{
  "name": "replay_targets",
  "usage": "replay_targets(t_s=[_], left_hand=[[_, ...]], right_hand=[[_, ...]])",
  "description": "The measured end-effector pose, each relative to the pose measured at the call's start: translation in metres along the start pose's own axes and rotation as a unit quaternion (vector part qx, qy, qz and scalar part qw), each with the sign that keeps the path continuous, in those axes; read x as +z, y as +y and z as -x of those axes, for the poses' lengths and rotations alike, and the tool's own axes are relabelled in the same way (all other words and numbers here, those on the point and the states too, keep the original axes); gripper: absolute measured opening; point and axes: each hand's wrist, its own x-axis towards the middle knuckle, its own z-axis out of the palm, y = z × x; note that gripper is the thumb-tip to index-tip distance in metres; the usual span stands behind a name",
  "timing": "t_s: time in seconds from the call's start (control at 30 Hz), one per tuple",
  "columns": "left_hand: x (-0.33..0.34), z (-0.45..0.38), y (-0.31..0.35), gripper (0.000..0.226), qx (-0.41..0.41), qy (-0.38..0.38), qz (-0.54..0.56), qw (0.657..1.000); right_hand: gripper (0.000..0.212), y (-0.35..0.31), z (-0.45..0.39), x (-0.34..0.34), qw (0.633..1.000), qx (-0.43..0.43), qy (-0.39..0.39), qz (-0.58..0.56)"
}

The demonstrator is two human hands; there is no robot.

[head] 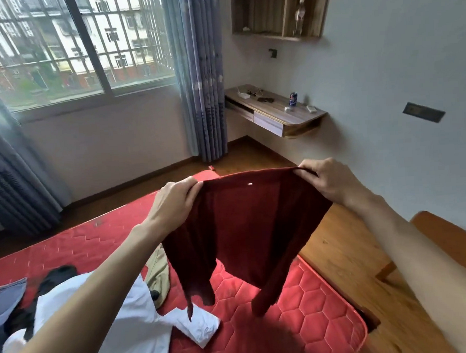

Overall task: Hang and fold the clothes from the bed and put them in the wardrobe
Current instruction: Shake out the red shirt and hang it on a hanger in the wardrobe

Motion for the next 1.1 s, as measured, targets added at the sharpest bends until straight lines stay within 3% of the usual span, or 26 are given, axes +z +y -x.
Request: replay_targets(t_s=[0.2,0.47,0.57,0.67,0.8,1.1], left_hand=[[0.018,0.01,0.011,0.024,0.067,-0.066,0.035,0.995],[0.042,0.019,0.082,0.03,0.157,-0.037,0.062,0.985],[0.05,0.021,0.116,0.03,0.177,-0.031,0.082,0.98],[0.056,0.027,0.154,0.029,0.204,-0.041,0.092,0.974],[0.069,0.045,0.214,0.029,0.236,-0.07,0.11,0.963],[0.093,0.125,0.356,0.031,0.324,-0.152,0.133,0.924]], right_hand=[[0.02,0.002,0.071,-0.004,0.994,0.086,0.066,-0.024],[0.014,-0.03,0.19,-0.06,0.944,0.252,0.148,-0.15],[0.014,-0.04,0.237,-0.088,0.937,0.279,0.133,-0.162],[0.012,-0.043,0.284,-0.109,0.935,0.309,0.114,-0.132],[0.013,-0.047,0.343,-0.136,0.925,0.347,0.143,-0.051],[0.022,-0.082,0.51,-0.192,0.867,0.462,0.158,0.099]])
